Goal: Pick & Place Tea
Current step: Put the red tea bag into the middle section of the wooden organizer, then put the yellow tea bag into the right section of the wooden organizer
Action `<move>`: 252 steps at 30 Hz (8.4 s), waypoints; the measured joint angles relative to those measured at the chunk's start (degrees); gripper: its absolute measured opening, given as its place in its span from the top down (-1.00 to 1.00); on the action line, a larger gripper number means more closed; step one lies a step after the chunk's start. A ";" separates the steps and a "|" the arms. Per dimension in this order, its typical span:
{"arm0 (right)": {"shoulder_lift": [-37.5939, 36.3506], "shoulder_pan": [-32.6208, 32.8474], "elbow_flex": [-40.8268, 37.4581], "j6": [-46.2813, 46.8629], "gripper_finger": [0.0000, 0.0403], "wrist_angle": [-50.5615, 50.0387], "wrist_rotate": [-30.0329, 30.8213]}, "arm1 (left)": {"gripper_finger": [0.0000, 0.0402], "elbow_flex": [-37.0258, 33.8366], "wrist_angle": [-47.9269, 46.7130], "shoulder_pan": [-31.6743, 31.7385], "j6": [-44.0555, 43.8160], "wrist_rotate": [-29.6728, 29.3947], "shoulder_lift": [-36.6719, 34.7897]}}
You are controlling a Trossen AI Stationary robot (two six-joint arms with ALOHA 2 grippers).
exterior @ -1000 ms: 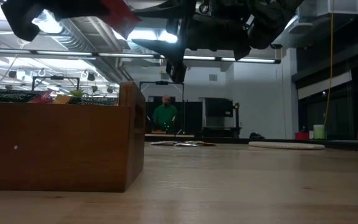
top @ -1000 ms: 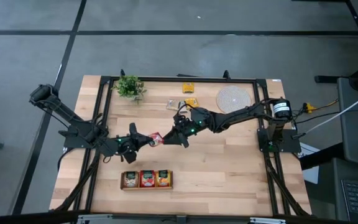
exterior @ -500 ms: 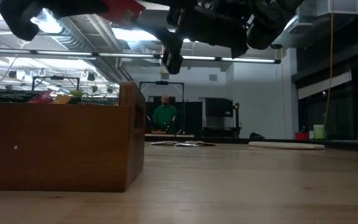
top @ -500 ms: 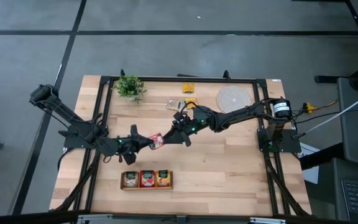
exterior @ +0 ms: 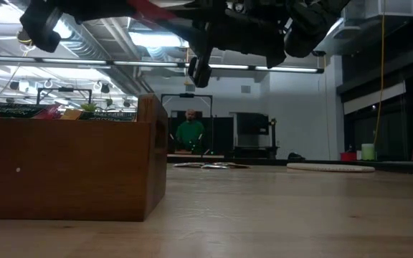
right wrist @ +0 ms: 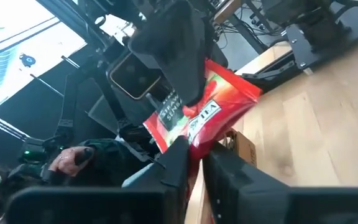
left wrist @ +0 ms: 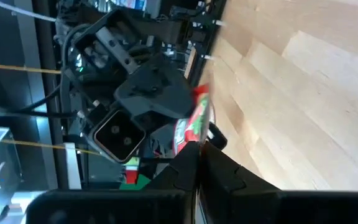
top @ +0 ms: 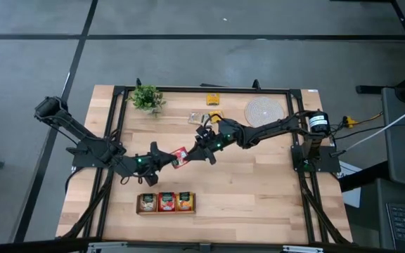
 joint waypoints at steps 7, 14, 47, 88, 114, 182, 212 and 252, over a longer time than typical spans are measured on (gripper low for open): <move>0.00 -0.04 0.11 -1.57 0.91 -0.30 0.64 | 0.88 -0.03 2.95 -1.80 -9.44 -9.09 -0.23; 0.00 0.07 0.03 -3.38 0.90 -1.47 -0.33 | 0.70 -0.07 -0.24 -4.48 -26.13 -12.42 -4.22; 0.07 6.99 0.00 -38.94 0.91 -3.43 50.99 | 0.01 0.02 -16.95 21.25 -90.74 19.09 -12.66; 0.04 6.99 -0.01 -27.08 0.50 -18.13 37.52 | 0.99 0.00 -22.03 21.26 -76.45 25.93 -13.47; 0.04 8.51 -0.01 -5.55 0.49 -39.18 25.67 | 0.99 10.23 -37.86 14.35 -87.85 74.36 5.30; 0.02 8.68 0.00 -3.09 0.49 -47.22 37.68 | 0.68 22.34 -46.42 15.03 -70.08 73.96 29.83; 0.02 5.12 0.00 -6.60 0.49 -46.64 50.75 | 0.52 15.85 -40.98 18.47 -69.34 37.95 2.44; 7.57 -36.67 24.75 -34.68 0.99 -67.92 16.40 | 0.76 -0.63 -13.80 40.17 -66.22 39.63 -1.31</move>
